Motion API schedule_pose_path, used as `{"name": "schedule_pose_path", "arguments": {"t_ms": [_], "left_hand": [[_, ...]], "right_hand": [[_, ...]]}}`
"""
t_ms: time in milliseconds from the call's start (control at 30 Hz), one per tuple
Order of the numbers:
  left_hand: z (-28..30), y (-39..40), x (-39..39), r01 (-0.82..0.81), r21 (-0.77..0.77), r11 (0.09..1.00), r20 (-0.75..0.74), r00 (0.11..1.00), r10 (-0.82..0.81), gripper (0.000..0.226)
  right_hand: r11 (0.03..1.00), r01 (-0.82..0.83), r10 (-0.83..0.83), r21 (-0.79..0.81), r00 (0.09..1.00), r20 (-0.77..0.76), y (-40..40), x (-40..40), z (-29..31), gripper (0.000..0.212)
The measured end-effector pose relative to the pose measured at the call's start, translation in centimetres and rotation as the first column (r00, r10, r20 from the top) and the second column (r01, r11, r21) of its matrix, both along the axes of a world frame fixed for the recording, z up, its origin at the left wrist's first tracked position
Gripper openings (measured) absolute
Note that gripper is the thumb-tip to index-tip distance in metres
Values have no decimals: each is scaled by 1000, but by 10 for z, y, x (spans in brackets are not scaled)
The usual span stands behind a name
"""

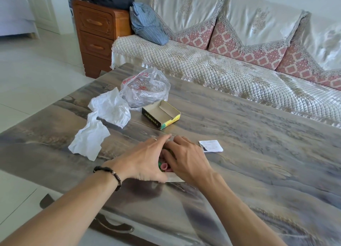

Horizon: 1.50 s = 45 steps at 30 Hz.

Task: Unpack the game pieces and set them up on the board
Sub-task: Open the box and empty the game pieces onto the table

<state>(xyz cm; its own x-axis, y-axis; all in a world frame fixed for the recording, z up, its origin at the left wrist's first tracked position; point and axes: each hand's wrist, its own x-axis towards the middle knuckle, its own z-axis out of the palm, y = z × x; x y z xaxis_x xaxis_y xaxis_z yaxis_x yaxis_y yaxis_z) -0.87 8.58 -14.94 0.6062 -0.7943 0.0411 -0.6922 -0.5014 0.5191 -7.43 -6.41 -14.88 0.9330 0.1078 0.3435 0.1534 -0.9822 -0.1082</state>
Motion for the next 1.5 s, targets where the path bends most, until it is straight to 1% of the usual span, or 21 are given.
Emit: {"name": "schedule_pose_path", "arguments": {"t_ms": [67,133,233,300,400,467,533,600,633,700,767,900,967,1067,1133,1200,1267,1300,1367,1400,1500], "left_hand": [[-2,0,-1,-5,11,1000,55,998,5,116],[-3,0,-2,-19,34,999,94,995,15,125],[-5,-1,0,-33,37,999,72,997,30,132],[-6,0,3,-34,42,999,56,998,32,133],[-8,1,9,-42,41,998,17,999,42,135],[-9,3,15,-64,44,997,1,998,64,135],[-10,9,25,-101,56,993,7,995,101,130],[-8,20,36,-133,61,989,28,991,132,119],[-7,25,40,-142,63,988,60,989,139,110],[-6,34,49,-147,76,986,121,983,137,99],[-5,39,54,-141,84,986,133,983,129,97],[-7,43,50,-138,78,987,113,985,129,92],[-7,41,44,-123,19,992,195,974,117,80],[-4,31,40,-122,-116,986,397,904,159,47],[-4,23,37,-157,-111,981,459,868,191,38],[-10,17,37,-175,-83,981,470,861,193,36],[-13,15,39,-178,-75,981,458,868,193,35],[-12,14,41,-168,-79,983,448,875,185,33],[-10,15,44,-136,-108,985,417,893,169,23],[-9,17,46,-125,-121,985,401,901,164,19],[-10,18,49,-133,-146,980,385,905,180,22]], "right_hand": [[999,25,-26,38,999,21,3,4,0,23],[995,65,-66,74,998,17,4,10,-1,30],[988,130,-131,80,991,5,4,18,-5,46],[981,164,-166,100,986,8,3,22,-6,51],[959,156,-165,236,986,19,3,29,-2,52],[900,162,-190,404,981,31,2,37,2,52],[794,216,-296,568,954,52,-3,48,6,53],[720,265,-411,642,908,86,-14,55,9,55],[724,291,-445,626,890,101,-20,57,9,55],[779,337,-449,529,888,97,-31,55,4,53],[819,376,-442,433,895,60,-38,50,-6,54],[845,432,-454,315,891,-5,-39,51,-21,52],[861,440,-446,254,894,-34,-37,54,-23,48],[871,468,-461,152,884,-83,-36,58,-21,41],[880,461,-454,116,887,-76,-37,58,-17,37],[915,397,-398,67,917,5,-33,57,-12,27],[970,223,-232,94,968,94,-22,54,-5,21],[988,123,-132,90,986,102,-15,52,-1,24],[999,-26,25,21,999,31,-2,51,4,32],[998,-59,59,-14,998,-16,2,52,4,33],[999,-47,46,-7,994,-95,5,53,2,27]]}}
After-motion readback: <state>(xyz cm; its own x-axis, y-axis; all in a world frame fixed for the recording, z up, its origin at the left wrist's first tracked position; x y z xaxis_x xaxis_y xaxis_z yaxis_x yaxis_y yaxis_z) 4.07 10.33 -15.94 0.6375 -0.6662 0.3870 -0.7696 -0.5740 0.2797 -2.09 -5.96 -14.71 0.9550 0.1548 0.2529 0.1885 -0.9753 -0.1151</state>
